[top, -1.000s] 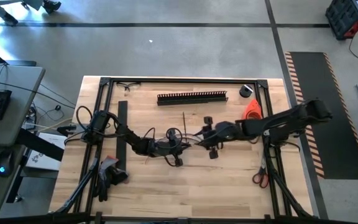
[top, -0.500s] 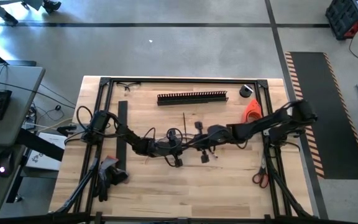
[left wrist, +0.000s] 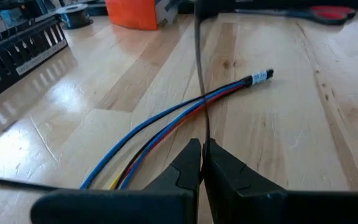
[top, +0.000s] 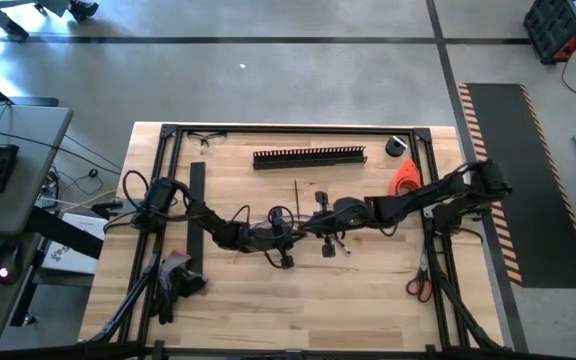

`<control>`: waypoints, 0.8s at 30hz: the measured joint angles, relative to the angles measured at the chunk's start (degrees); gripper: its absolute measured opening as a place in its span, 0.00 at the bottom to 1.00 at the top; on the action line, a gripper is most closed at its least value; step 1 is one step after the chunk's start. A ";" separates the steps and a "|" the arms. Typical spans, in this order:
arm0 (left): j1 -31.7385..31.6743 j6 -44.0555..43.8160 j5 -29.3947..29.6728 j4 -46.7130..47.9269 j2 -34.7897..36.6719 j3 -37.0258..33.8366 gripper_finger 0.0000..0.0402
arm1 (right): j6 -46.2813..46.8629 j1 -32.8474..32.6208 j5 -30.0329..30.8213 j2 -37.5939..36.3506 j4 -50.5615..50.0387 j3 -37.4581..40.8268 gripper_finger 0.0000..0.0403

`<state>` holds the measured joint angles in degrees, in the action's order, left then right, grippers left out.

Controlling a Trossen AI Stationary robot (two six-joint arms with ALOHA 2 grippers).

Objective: Ziptie cables
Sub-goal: Wrap the zip tie around the cable wire

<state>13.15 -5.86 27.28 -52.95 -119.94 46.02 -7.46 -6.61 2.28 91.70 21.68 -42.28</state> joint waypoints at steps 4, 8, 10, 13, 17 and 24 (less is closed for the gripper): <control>0.04 0.04 -0.17 0.18 -0.02 -0.04 0.00 | 1.13 -0.01 -0.28 1.00 -0.56 0.00 0.00; 0.04 0.04 -0.16 0.00 -0.02 -0.04 0.00 | 1.16 -0.17 -0.44 1.26 -1.18 0.00 0.00; 0.09 0.06 -0.14 -0.17 -0.02 -0.04 0.00 | 1.13 -0.17 -0.88 1.26 -0.98 0.00 0.00; 0.09 0.10 -0.13 -0.37 -0.02 -0.04 0.00 | 1.13 -0.15 -1.35 1.26 -1.06 0.00 0.00; 0.09 0.72 -0.13 -2.00 -0.02 -0.04 0.00 | 1.43 -0.17 -1.69 1.26 -1.45 0.00 0.00; 0.47 2.05 -0.08 -3.56 -0.02 -0.04 0.00 | 2.52 -0.17 -1.95 1.26 -2.75 0.00 0.00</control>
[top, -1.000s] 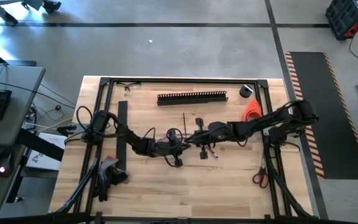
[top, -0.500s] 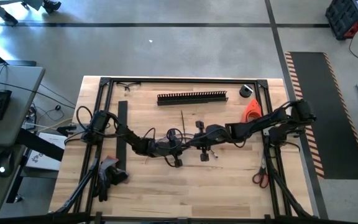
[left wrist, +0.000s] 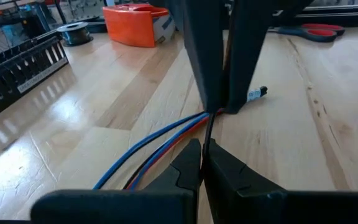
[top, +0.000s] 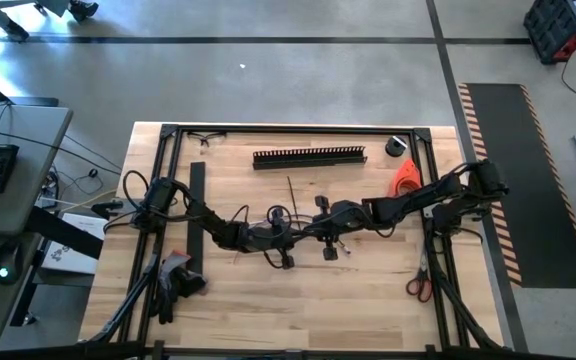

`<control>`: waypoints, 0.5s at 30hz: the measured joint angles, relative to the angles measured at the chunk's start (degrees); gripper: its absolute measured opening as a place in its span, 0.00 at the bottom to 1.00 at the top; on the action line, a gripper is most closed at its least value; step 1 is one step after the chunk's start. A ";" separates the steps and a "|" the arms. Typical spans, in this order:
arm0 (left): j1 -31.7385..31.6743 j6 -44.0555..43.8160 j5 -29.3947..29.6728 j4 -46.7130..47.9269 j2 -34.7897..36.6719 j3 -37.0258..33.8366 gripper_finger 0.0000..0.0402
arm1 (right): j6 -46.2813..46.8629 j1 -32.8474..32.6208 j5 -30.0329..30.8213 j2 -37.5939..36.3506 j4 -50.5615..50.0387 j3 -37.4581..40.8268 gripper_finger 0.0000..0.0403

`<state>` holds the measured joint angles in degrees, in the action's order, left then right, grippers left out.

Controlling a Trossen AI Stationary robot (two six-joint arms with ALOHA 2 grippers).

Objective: Ziptie cables
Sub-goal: Wrap the zip tie around the cable wire

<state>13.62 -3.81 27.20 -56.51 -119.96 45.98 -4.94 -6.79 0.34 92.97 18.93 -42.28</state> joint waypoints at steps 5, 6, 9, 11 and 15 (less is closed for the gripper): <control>0.35 -0.01 0.00 -0.04 0.00 0.01 0.00 | 0.02 0.00 -0.45 0.13 -0.43 0.00 0.00; 0.43 -0.02 0.00 -0.04 0.00 0.00 0.00 | 0.02 0.00 -0.82 0.43 -0.17 0.00 0.00; 0.80 -0.02 0.00 -0.01 0.00 0.01 0.00 | 0.02 -0.15 -2.14 1.90 0.95 0.00 0.00; 1.13 -0.23 0.00 0.03 0.00 0.00 0.00 | -0.18 -0.59 -1.90 2.70 1.37 0.00 0.00; 1.62 -1.03 0.04 -0.10 0.02 0.00 0.00 | -2.84 -1.40 1.25 1.96 3.42 0.02 0.00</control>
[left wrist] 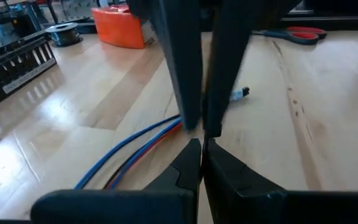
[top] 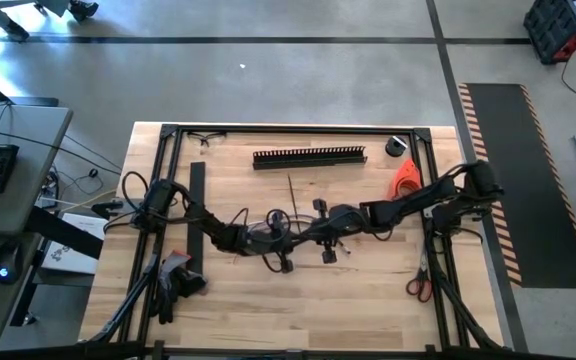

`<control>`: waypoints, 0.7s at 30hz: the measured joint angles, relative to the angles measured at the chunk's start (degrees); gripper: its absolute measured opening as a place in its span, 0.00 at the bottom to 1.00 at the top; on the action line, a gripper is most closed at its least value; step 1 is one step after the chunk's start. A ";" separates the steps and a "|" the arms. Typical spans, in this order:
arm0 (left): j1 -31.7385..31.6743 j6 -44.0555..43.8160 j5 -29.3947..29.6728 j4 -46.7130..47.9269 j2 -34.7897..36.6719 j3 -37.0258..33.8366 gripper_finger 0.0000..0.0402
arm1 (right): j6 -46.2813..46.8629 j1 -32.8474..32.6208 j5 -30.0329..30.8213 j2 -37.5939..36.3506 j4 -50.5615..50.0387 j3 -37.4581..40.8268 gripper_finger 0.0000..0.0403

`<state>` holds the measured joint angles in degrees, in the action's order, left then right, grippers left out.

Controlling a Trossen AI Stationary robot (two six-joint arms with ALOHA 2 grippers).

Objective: Ziptie cables
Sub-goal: Wrap the zip tie around the cable wire

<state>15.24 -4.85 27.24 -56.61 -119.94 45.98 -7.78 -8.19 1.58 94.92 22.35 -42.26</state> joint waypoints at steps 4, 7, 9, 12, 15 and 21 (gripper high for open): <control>0.61 -1.00 0.01 0.28 0.00 -0.13 0.00 | -1.20 0.60 3.28 -2.82 0.60 0.00 0.00; 1.21 -1.50 0.01 0.77 0.00 -0.13 0.00 | 1.28 4.15 4.86 -3.49 0.26 0.00 0.00; 1.58 -2.01 -0.21 1.44 0.00 -0.14 0.00 | 3.96 8.14 2.92 -3.01 -0.56 0.00 0.00; 2.08 -2.51 -1.98 1.86 0.00 -0.15 0.00 | 7.92 14.64 -2.62 -0.44 -1.93 0.00 0.02; 2.22 -3.24 -3.49 2.53 0.00 -0.15 0.00 | 11.87 20.80 -11.82 3.09 -0.27 0.00 0.10; 2.20 -3.51 -4.56 3.49 0.00 -0.17 0.00 | 16.24 26.75 -18.33 12.75 7.60 -0.25 0.36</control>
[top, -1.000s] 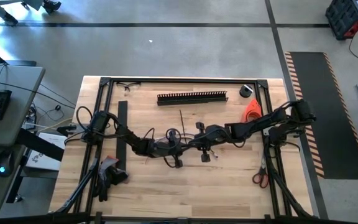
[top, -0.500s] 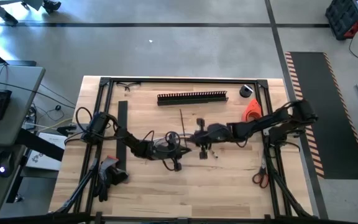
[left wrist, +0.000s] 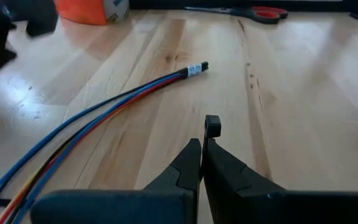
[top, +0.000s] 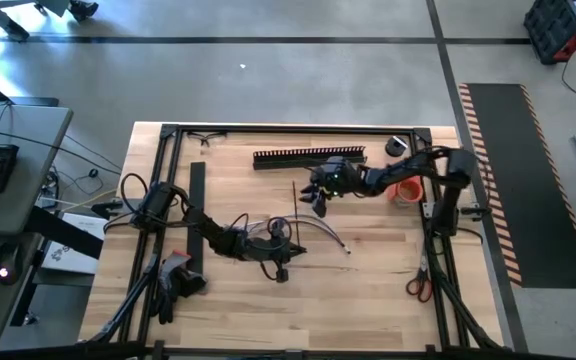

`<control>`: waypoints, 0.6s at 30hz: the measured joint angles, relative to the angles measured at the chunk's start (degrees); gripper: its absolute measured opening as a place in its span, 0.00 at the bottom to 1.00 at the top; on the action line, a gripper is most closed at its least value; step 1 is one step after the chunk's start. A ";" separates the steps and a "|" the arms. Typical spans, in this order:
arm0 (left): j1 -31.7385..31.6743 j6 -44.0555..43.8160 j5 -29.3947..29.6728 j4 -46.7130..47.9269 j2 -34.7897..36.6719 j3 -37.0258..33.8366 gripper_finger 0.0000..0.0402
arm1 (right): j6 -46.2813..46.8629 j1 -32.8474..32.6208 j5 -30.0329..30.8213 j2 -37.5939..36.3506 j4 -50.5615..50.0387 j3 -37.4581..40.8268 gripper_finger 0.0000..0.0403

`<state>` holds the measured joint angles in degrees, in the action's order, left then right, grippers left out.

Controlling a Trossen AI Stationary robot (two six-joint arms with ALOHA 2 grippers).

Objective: Ziptie cables
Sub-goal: Wrap the zip tie around the cable wire

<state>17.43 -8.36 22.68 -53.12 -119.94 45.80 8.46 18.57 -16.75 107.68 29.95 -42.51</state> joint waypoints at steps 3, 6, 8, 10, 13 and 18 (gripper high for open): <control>0.00 0.05 0.00 0.02 0.00 0.00 0.00 | 1.13 1.00 0.26 3.79 0.98 -1.91 0.47; -0.01 0.01 -0.09 0.52 0.00 0.00 0.00 | 1.80 1.34 3.22 6.10 0.96 -4.33 0.52; -0.02 0.02 -0.09 0.49 0.00 0.00 0.00 | 1.73 1.56 4.60 7.14 0.74 -5.93 0.54; -0.02 0.02 -0.09 0.55 0.00 0.00 0.00 | 1.66 1.89 4.37 7.98 -0.12 -7.45 0.54; -0.07 0.02 -0.09 0.79 0.00 0.00 0.00 | 0.38 2.24 3.35 8.89 -2.13 -9.46 0.52; -0.04 0.01 -0.08 0.96 0.00 0.00 0.00 | -1.03 2.76 -0.29 9.55 -3.29 -10.24 0.48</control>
<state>17.39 -8.35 22.60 -52.16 -119.94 45.80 7.42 21.33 -17.04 117.23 26.66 -52.75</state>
